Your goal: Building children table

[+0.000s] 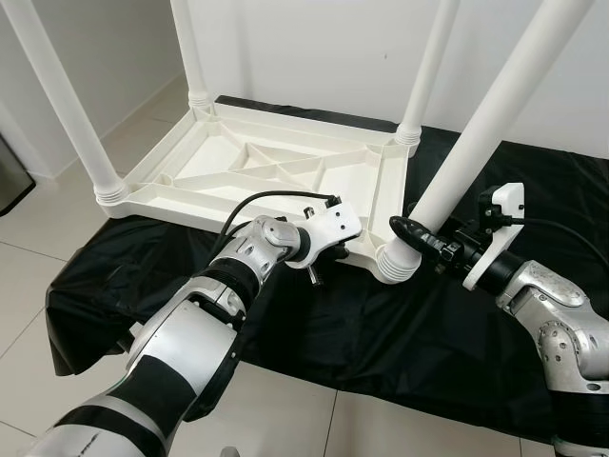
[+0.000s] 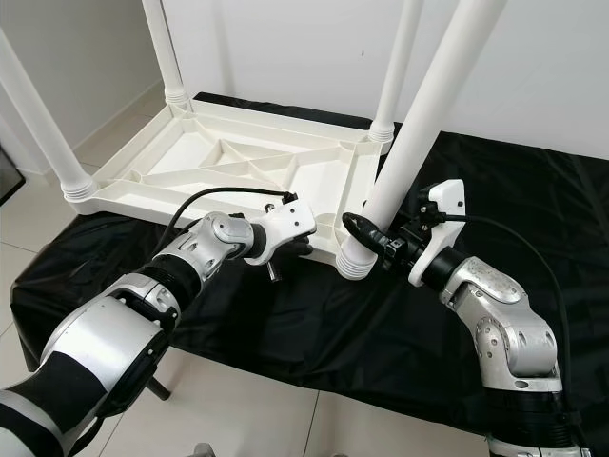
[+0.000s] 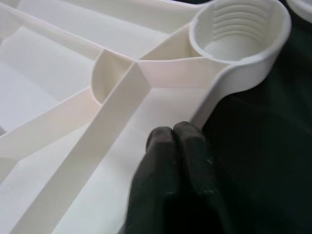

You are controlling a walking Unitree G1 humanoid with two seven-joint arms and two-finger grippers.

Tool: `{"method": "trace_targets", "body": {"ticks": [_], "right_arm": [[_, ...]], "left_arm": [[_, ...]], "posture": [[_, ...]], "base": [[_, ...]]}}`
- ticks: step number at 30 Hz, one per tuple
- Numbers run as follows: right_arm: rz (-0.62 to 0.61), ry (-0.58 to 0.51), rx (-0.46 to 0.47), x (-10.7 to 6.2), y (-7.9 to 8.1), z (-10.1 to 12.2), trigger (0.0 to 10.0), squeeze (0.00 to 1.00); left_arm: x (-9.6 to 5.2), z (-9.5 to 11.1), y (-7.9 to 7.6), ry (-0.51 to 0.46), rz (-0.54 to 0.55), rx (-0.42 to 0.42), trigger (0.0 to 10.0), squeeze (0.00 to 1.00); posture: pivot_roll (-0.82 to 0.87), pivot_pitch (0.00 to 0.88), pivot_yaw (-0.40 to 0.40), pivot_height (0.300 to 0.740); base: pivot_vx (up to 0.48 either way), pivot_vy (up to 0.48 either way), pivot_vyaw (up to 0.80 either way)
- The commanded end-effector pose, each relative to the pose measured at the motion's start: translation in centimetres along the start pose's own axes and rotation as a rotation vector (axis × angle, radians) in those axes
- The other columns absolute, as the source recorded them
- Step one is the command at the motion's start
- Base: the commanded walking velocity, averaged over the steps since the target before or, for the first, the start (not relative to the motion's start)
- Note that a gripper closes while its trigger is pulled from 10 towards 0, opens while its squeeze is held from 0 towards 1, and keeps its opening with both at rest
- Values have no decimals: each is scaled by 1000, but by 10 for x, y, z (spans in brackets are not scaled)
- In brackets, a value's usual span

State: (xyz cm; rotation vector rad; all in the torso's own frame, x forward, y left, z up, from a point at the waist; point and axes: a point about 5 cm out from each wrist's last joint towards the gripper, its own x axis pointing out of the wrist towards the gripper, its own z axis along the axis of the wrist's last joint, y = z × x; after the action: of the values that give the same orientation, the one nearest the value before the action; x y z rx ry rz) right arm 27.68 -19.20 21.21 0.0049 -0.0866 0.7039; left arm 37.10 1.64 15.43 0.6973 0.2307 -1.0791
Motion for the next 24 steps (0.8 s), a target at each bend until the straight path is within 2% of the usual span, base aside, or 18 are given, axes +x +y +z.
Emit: {"method": "trace_targets", "body": {"ticks": [1, 4, 5, 7, 8, 10, 11, 13, 14, 21, 22, 23, 24], "right_arm": [[-7, -16, -4, 1, -2, 4, 10000, 0], [-11, -18, -4, 1, -3, 4, 10000, 0], [-13, -18, -5, 1, -3, 5, 10000, 0], [-13, -18, -5, 1, -3, 5, 10000, 0], [-15, -18, -6, 1, -4, 5, 10000, 0], [-17, -18, -8, 1, -5, 5, 10000, 0], [-18, -20, -8, 1, -5, 5, 10000, 0], [-19, -21, -8, 1, -5, 5, 10000, 0], [-19, -22, -8, 1, -5, 5, 10000, 0], [-19, -23, -5, 2, -5, 5, 10000, 0], [-17, -28, -4, 2, -5, 6, 10000, 0], [-15, -31, -5, 3, -4, 6, 10000, 0], [-15, -31, -5, 3, -4, 6, 10000, 0]], "left_arm": [[0, -26, -10, 93, -38, -52, 0, 0], [-1, -27, -12, 89, -79, -42, 0, 0], [-1, -27, -14, 91, -107, -34, 8706, 0], [-1, -27, -14, 91, -107, -34, 8706, 0], [-1, -28, -16, 88, -126, -34, 10000, 0], [-1, -27, -16, 81, -134, -27, 10000, 0], [-1, -23, -15, 59, -139, -48, 10000, 898], [-1, -21, -14, 43, -140, -64, 10000, 898], [-2, -18, -12, 28, -146, -70, 10000, 1000], [-5, -12, -8, 5, -178, -50, 10000, 1000], [-5, -11, -8, 17, -193, -23, 10000, 1000], [-4, -11, -9, 33, -188, -13, 10000, 953], [-4, -11, -9, 33, -188, -13, 10000, 953]], "posture": [[-66, 56, 14, 740], [-67, 54, 14, 740], [-67, 54, 15, 740], [-67, 54, 15, 740], [-68, 53, 14, 740], [-68, 53, 15, 740], [-68, 51, 15, 740], [-68, 51, 15, 740], [-69, 50, 16, 740], [-69, 44, 17, 740], [-68, 39, 19, 740], [-68, 37, 20, 740], [-68, 37, 20, 740]], "base": [[0, 0, 0], [0, 0, 0], [0, 0, 0], [0, 0, 0], [0, 0, 0], [0, 0, 0], [0, 0, 0], [0, 0, 0], [0, 0, 0], [0, 0, 0], [0, 0, 0], [0, 0, 0], [0, 0, 0]]}}
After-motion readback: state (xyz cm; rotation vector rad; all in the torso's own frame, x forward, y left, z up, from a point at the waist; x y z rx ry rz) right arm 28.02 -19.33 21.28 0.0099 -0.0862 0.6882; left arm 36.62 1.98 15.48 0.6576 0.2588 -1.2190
